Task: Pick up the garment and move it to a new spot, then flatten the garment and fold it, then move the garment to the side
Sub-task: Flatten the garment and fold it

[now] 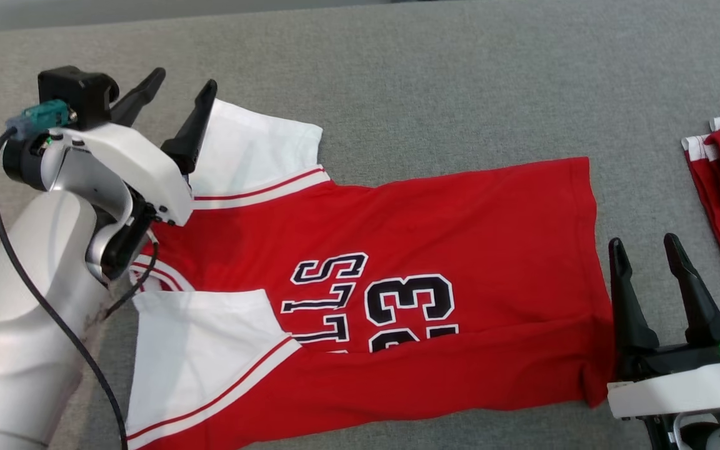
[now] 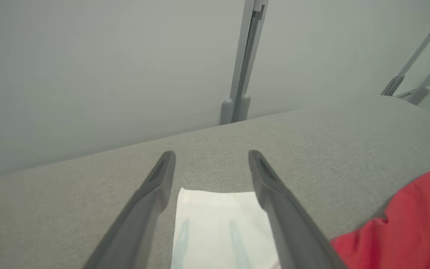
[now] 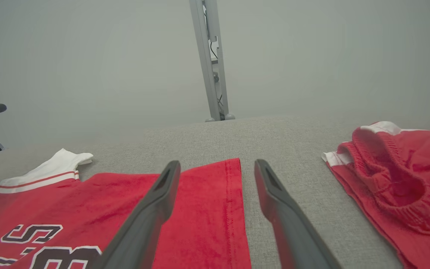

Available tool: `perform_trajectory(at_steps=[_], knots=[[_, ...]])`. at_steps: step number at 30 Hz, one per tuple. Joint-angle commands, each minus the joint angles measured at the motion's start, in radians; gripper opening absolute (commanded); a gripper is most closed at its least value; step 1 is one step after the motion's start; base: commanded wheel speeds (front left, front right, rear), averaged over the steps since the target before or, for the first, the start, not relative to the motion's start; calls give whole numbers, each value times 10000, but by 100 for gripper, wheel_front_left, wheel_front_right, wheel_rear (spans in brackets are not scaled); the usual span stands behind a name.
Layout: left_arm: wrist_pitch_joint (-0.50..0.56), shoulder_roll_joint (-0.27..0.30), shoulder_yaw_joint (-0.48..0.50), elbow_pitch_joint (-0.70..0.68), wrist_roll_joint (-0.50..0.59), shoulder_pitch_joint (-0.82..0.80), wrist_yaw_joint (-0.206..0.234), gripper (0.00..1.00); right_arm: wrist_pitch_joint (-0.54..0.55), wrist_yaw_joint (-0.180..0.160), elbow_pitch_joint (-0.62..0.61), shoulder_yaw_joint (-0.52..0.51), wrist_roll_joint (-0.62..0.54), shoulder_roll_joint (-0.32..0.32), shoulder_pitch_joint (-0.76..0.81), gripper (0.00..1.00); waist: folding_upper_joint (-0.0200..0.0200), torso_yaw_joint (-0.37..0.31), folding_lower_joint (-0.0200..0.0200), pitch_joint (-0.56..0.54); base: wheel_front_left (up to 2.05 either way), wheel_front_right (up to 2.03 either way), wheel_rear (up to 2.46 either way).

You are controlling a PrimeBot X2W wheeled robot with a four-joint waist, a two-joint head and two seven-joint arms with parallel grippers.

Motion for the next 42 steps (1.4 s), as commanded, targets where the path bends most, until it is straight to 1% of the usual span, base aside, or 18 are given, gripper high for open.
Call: perform_trajectory(at_steps=[1, 5, 9, 12, 17, 18, 19, 21, 24, 27, 29, 31, 32, 33, 35, 36, 40, 42], knots=[[170, -49, -48, 789, -114, -529, -241, 100, -128, 2, 119, 76, 59, -25, -216, 100, 0, -471, 0, 556, 0, 0, 0], [607, -148, -248, 2475, -370, -1518, -627, 100, -255, 2, 283, 274, 60, -26, -518, 100, 0, -794, 0, 1090, 0, 0, 0], [953, -66, -509, 3739, -568, -2234, -774, 100, -315, 2, 404, 369, 15, -24, -696, 100, 0, -995, 0, 1454, 0, 0, 0], [1108, -34, -648, 4220, -698, -2485, -791, 100, -347, 2, 447, 397, -7, -26, -752, 100, 0, -1050, 0, 1542, 0, 0, 0], [1936, 12, -1335, 4664, -1334, -2643, -808, 100, -334, 2, 551, 353, -45, -24, -811, 100, 0, -1071, 0, 1629, 0, 0, 0], [2117, 97, -1638, 4617, -1581, -2649, -810, 49, -284, 2, 570, 314, -93, -24, -842, 100, 0, -1071, 0, 1616, 0, 0, 0], [2174, 133, -1757, 4631, -1730, -2656, -810, 0, -255, 2, 577, 294, -110, -26, -861, 100, 0, -1071, 0, 1601, 0, 0, 0], [2254, 146, -2003, 4652, -1895, -2686, -810, 0, -168, 2, 562, 240, -154, -24, -969, 100, 0, -1049, 0, 1559, 0, 0, 0], [1926, 258, -2258, 4662, -2040, -2832, -800, 0, 54, 2, 537, 190, -104, -26, -1398, 100, 0, -1028, 0, 1481, 0, 0, 0], [1691, 230, -2490, 4708, -2202, -3006, -801, 0, 427, 2, 801, 83, 259, -266, -2153, 100, 0, -935, 0, 1404, 0, 0, 0], [1576, 195, -2653, 4705, -2316, -3137, -801, 0, 870, 2, 1211, 83, 660, -554, -2801, 100, 0, -819, 0, 1380, 0, 0, 0], [1506, 113, -2820, 4678, -2412, -3293, -801, 0, 1496, 2, 1868, 190, 1068, -1020, -3522, 100, 0, -652, 0, 1392, 0, 0, 0], [1494, 58, -2914, 4656, -2459, -3369, -801, 0, 1778, 2, 2169, 293, 1505, -1097, -3931, 100, 0, -558, 0, 1407, 0, 0, 0], [1414, 20, -3003, 4615, -2494, -3447, -801, 0, 2082, 5, 2489, 473, 1534, -1444, -4309, 100, 0, -465, 0, 1422, 0, 0, 0], [1336, -93, -3172, 4565, -2625, -3568, -802, 0, 2689, 0, 3219, 838, 2054, -1786, -4882, 100, 0, -255, 0, 1455, 0, 0, 0], [1303, -139, -3266, 4531, -2661, -3643, -802, 0, 2945, 3, 3491, 1101, 2106, -2034, -5165, 100, 0, -154, 0, 1488, 0, 0, 0], [1120, -264, -3615, 4483, -2903, -3904, -802, 0, 3901, 2, 4400, 1838, 2607, -2609, -5816, 100, 0, 178, 0, 1604, 0, 0, 0], [1003, -270, -3770, 4477, -2992, -3997, -802, 0, 4198, 2, 4551, 2114, 2797, -2826, -5970, 100, 0, 256, 0, 1640, 0, 0, 0]])
